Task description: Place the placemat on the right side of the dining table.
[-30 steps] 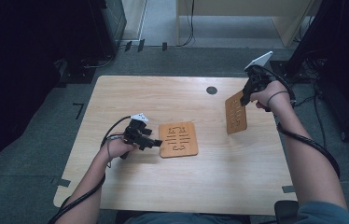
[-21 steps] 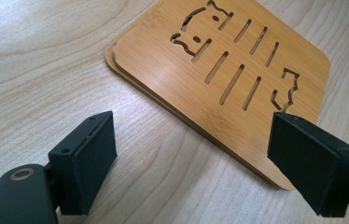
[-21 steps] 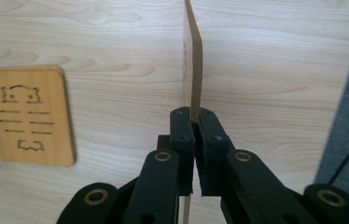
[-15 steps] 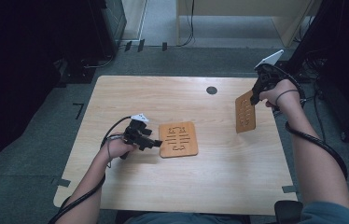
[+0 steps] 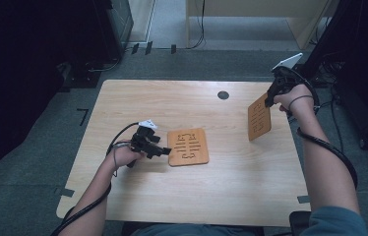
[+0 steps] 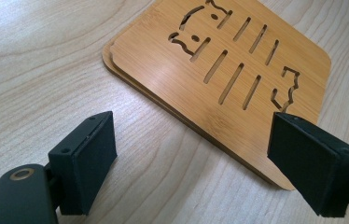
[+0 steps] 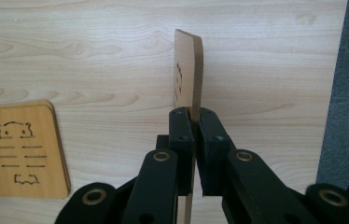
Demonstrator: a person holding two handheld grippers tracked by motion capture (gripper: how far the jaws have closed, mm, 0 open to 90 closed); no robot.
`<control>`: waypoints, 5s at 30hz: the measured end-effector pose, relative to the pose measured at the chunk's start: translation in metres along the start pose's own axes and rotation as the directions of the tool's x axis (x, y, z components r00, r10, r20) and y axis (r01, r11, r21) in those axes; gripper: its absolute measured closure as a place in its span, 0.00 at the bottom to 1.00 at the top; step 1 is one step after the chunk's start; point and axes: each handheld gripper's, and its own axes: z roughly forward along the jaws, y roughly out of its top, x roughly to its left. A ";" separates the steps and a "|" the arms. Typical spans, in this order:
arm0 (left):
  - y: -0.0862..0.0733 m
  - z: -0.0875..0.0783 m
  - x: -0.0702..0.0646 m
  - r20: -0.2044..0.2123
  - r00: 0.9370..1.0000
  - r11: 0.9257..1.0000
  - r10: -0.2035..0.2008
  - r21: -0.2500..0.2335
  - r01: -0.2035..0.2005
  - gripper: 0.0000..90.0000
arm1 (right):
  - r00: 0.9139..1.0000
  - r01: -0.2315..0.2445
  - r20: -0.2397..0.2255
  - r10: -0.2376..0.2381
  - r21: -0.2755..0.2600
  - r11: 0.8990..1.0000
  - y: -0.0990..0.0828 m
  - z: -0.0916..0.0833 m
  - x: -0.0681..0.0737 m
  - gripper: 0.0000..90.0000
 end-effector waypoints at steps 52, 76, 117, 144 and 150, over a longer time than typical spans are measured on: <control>0.001 0.005 -0.002 -0.002 0.999 0.999 0.032 0.005 -0.032 0.16 | 0.990 -0.110 -0.089 0.105 -0.044 0.993 -0.019 0.045 -0.064 0.88; 0.000 0.005 -0.003 -0.012 0.999 0.999 0.039 0.004 -0.038 0.16 | 0.991 -0.123 -0.063 0.120 -0.044 0.991 -0.024 0.066 -0.071 0.83; 0.001 0.006 -0.003 -0.012 0.999 0.999 0.044 0.001 -0.044 0.16 | 0.989 -0.125 -0.091 0.120 -0.049 0.991 -0.029 0.102 -0.079 0.79; 0.000 0.007 -0.004 -0.013 0.999 0.999 0.044 -0.010 -0.044 0.16 | 0.994 0.026 -0.103 -0.045 -0.182 0.983 -0.050 0.101 -0.045 0.30; 0.000 0.008 -0.004 -0.016 0.999 0.999 0.050 -0.008 -0.050 0.16 | 0.989 0.049 -0.128 -0.076 -0.200 0.978 -0.054 0.100 -0.040 0.24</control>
